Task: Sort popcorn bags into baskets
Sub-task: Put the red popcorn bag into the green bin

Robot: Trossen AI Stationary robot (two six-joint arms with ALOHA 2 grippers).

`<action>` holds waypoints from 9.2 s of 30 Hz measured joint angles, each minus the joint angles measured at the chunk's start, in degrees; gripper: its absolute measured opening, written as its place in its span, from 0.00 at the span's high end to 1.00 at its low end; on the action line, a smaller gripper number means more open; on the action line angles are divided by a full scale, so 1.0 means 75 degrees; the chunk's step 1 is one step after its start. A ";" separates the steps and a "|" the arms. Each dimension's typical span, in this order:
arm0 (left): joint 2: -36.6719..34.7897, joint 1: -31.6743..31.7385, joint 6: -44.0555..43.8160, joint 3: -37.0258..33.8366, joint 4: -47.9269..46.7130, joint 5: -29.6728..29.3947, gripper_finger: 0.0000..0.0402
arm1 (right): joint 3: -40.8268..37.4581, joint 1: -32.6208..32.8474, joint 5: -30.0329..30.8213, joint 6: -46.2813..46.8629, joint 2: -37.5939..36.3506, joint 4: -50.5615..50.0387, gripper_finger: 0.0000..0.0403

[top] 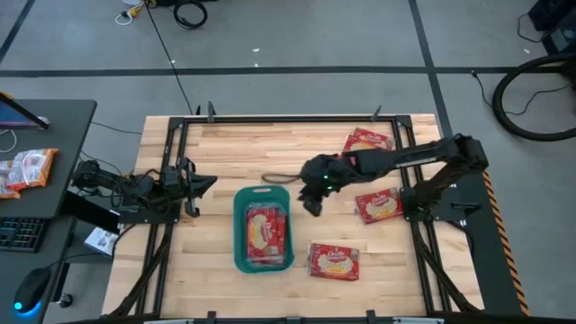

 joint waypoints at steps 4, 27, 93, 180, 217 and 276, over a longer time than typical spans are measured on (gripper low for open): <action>0.0000 0.0002 0.0007 0.0000 0.0003 -0.0001 0.98 | 0.0000 -0.0083 0.1327 -0.0883 -0.0163 -0.1745 0.70; 0.0000 0.0002 0.0097 0.0000 -0.0055 -0.0026 0.98 | 0.0000 -0.3895 0.0311 -0.4630 0.1617 -0.3313 0.60; 0.0000 0.0002 0.0154 0.0000 -0.0186 -0.0145 0.98 | 0.0170 0.0861 -0.0428 0.2979 0.2390 0.4691 0.93; 0.0000 -0.0001 0.0417 -0.0001 -0.0163 -0.0169 0.98 | 0.2582 0.5439 0.1817 0.2133 0.4902 -0.4244 0.97; 0.0000 -0.0001 0.0334 0.0000 -0.0160 -0.0166 0.98 | 0.4253 0.3710 0.5601 -0.8546 0.3371 -0.2136 0.99; 0.0000 -0.0007 -0.0979 -0.0001 -0.0650 -0.0164 0.98 | 0.0955 -0.3441 0.2647 -0.3263 0.1615 -0.4151 0.67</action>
